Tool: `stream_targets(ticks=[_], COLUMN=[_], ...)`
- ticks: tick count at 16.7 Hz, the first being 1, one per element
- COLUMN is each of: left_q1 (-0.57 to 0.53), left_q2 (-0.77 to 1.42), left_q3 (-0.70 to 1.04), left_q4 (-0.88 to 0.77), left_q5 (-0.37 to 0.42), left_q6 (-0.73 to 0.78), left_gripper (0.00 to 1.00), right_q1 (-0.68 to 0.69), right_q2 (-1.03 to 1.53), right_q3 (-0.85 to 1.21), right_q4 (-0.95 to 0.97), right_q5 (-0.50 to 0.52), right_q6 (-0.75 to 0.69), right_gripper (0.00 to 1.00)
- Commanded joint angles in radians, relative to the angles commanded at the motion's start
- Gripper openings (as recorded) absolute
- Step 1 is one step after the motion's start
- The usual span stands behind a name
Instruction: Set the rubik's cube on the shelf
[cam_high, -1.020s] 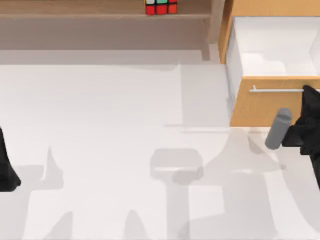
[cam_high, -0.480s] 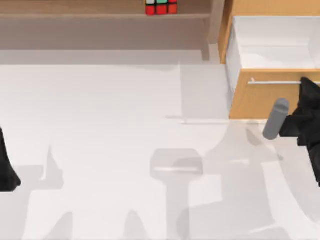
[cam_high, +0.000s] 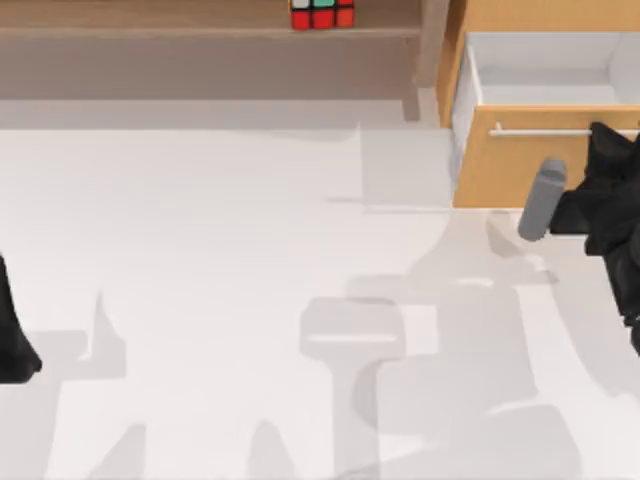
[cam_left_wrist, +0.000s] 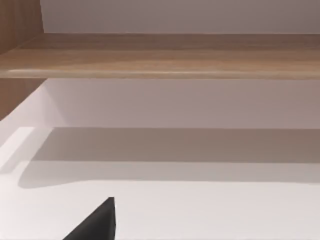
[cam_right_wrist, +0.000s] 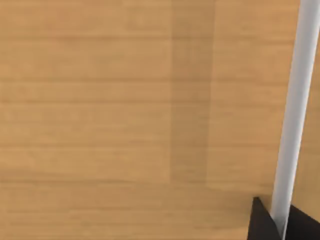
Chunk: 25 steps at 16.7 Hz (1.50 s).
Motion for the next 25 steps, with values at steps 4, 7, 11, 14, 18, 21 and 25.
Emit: stream_targets(ticks=[4, 7, 11, 14, 18, 21, 25], left_q1=[0.000, 0.000, 0.000, 0.000, 0.000, 0.000, 0.000], left_q2=[0.000, 0.000, 0.000, 0.000, 0.000, 0.000, 0.000], left_q3=[0.000, 0.000, 0.000, 0.000, 0.000, 0.000, 0.000], left_q4=[0.000, 0.000, 0.000, 0.000, 0.000, 0.000, 0.000], left_q5=[0.000, 0.000, 0.000, 0.000, 0.000, 0.000, 0.000], left_q6=[0.000, 0.000, 0.000, 0.000, 0.000, 0.000, 0.000], left_gripper=[1.00, 1.00, 1.00, 1.00, 1.00, 1.00, 1.00], right_q1=[0.001, -0.009, -0.029, -0.042, -0.045, -0.045, -0.057], right_q2=[-0.002, 0.016, 0.069, 0.098, 0.104, 0.104, 0.151], right_q3=[-0.002, 0.050, 0.169, 0.245, 0.261, 0.271, 0.371], right_q4=[-0.001, -0.030, -0.107, -0.150, -0.159, -0.163, -0.219], right_q5=[0.002, -0.005, -0.028, -0.041, -0.043, -0.042, -0.053], right_q6=[0.003, 0.003, 0.002, 0.001, 0.001, 0.004, 0.002], right_gripper=[0.00, 0.00, 0.00, 0.00, 0.00, 0.00, 0.00])
